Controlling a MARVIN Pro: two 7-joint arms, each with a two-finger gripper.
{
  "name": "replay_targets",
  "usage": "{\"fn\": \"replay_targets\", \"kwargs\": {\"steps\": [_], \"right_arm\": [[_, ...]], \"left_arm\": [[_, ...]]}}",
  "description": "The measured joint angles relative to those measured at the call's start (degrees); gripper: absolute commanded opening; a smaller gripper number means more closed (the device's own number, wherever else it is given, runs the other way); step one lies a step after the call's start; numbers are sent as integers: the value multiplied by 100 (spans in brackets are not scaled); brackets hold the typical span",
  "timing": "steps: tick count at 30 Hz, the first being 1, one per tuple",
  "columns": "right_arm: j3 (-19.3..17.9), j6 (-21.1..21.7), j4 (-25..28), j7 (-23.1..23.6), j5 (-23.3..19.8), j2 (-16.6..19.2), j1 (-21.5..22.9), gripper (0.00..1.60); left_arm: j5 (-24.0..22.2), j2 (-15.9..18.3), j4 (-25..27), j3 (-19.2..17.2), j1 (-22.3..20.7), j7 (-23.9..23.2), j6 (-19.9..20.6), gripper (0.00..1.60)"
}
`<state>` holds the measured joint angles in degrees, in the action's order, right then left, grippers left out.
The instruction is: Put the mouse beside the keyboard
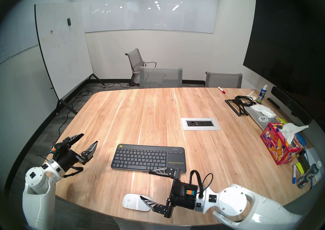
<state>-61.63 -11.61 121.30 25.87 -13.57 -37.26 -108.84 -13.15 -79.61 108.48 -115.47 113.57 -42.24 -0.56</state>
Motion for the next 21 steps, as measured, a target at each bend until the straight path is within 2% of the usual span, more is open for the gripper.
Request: {"fn": "replay_targets", "kwargs": {"steps": [8,21], "right_arm": [[206,391,-8,126,178,-176,185,160],[466,810,-11,245,187,-403,354,160]], "left_arm": [[1,-2,0,-1,0,0,0,160],[7,-4,0,-2,-1,0,0,160]]}}
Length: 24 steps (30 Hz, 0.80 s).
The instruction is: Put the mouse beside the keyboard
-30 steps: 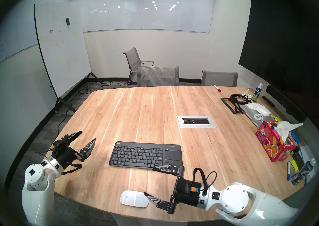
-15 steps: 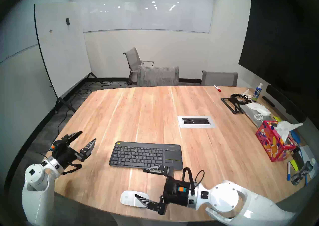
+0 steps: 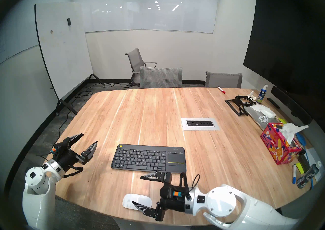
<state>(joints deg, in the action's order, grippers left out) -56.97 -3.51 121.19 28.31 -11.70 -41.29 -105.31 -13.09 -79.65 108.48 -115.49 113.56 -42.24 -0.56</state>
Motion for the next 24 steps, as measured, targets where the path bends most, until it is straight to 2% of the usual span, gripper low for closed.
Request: {"fn": "replay_targets", "kwargs": {"steps": [10,24], "right_arm": [[209,153,-136,171,67,-157,172,160],[269,134,-271,581,104,-123,378,160]], "left_arm": [[5,-2,0,-1,-1,0,0,160],[8,-5,0,-1,-1,0,0,160]]}}
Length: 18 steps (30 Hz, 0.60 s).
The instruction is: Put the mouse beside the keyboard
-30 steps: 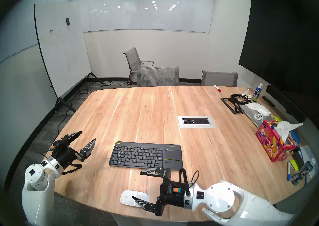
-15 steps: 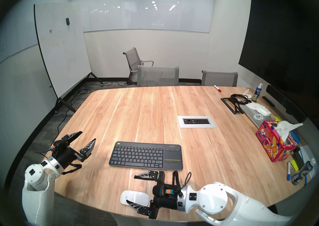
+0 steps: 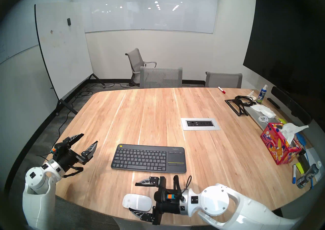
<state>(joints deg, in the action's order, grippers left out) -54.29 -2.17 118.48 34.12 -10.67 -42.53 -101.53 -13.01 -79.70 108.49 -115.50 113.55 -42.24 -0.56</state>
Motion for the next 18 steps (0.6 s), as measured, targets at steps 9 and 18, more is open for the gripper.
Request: {"fn": "replay_targets", "kwargs": {"steps": [9,18], "right_arm": [[-6,0,-53,218,-17,100,42,160],[118,7,-197,226,21,49,34,160]], "left_arm": [[1,-1,0,0,0,0,0,160],[3,-3,0,-1,-1,0,0,160]]}}
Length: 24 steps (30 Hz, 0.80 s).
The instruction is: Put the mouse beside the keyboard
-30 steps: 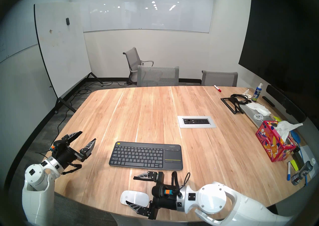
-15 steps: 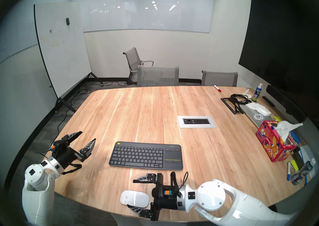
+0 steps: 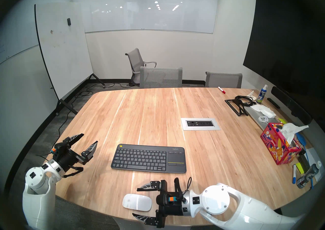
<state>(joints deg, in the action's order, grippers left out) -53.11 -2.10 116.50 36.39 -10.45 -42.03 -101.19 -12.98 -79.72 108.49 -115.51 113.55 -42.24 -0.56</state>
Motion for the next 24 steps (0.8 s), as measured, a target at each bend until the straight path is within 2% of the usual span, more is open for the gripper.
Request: {"fn": "replay_targets", "kwargs": {"steps": [13,24], "right_arm": [[56,140,-118,-86,24,-89,85,160],[279,264,-370,-69,214,-236,198,160]], "left_arm": [[1,-2,0,-1,-1,-1,0,160],[3,-3,0,-1,-1,-1,0,160]]}}
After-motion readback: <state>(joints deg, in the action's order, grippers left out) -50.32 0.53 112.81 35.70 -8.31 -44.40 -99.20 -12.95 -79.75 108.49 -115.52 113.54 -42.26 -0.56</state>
